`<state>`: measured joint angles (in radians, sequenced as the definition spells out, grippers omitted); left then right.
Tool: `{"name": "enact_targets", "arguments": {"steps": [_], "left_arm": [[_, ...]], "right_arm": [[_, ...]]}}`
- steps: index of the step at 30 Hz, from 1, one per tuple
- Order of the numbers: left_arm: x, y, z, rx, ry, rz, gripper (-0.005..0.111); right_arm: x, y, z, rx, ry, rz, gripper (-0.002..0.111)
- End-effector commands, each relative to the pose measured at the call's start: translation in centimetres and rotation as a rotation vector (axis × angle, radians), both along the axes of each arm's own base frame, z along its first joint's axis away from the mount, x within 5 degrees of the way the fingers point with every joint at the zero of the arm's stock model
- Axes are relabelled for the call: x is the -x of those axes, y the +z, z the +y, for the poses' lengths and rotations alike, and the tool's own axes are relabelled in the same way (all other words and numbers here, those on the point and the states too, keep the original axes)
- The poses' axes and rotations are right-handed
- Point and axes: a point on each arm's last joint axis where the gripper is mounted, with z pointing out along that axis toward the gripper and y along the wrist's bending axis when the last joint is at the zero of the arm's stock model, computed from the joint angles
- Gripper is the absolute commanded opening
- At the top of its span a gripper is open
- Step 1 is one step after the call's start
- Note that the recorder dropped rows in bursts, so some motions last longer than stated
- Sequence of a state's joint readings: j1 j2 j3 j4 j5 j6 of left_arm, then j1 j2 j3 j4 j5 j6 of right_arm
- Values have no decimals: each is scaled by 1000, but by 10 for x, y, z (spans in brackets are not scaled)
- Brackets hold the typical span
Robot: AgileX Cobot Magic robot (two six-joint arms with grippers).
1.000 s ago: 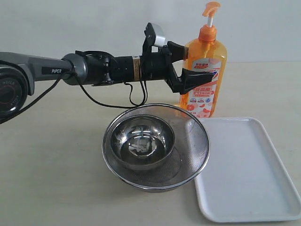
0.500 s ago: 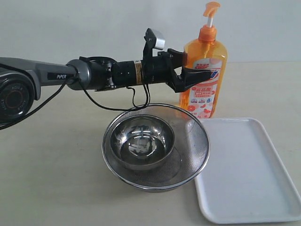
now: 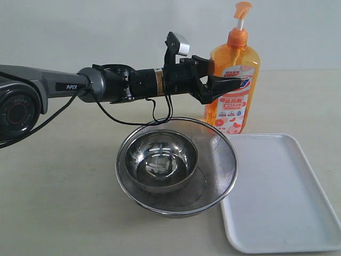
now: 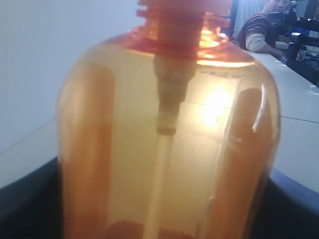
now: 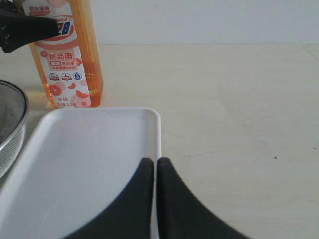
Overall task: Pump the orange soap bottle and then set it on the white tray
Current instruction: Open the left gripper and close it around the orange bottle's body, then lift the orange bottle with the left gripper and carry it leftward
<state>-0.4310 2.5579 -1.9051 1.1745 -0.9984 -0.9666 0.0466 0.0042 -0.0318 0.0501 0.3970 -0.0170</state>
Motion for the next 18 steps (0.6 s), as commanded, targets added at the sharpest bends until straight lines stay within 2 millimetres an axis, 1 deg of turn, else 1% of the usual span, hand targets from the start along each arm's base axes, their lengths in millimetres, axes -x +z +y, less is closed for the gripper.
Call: {"name": "enact_targets", "arguments": {"steps": [1,8,18], "left_arm": [[2,0,-4,12,-2,17,5],[1,1,-4,15,1,18,5],[7,5,-5,57,-58,6,5]], "right_arm": [[0,0,0,5,-6,-7,0],[0,0,0,5,-6,-16,0],[0,1,-1,7,-7,-19,0]]}}
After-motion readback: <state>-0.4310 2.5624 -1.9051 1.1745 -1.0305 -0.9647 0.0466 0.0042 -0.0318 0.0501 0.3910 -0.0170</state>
